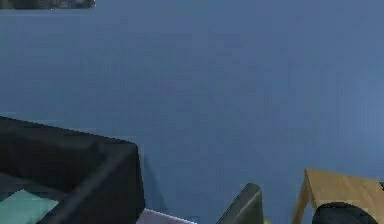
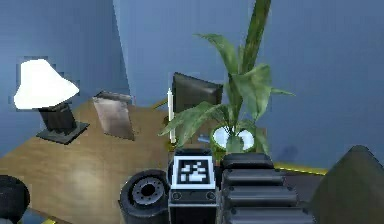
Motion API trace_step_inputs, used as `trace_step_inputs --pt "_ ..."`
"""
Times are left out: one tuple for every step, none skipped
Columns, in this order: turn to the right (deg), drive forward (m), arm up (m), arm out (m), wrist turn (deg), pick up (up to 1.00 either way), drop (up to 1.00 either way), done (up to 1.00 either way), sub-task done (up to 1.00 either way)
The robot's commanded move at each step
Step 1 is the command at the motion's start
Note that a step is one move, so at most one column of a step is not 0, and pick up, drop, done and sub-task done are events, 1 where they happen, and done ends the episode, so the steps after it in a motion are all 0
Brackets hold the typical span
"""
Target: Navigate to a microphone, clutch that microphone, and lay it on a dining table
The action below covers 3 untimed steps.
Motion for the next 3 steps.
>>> trace_step_inputs --pt "45.0 0.0 0.0 0.0 0.0 0.0 0.0 0.0 0.0" --pt "45.0 0.0 0.0 0.0 0.0 0.0 0.0 0.0 0.0" --pt "42.0 0.0 0.0 0.0 0.0 0.0 0.0 0.0 0.0"
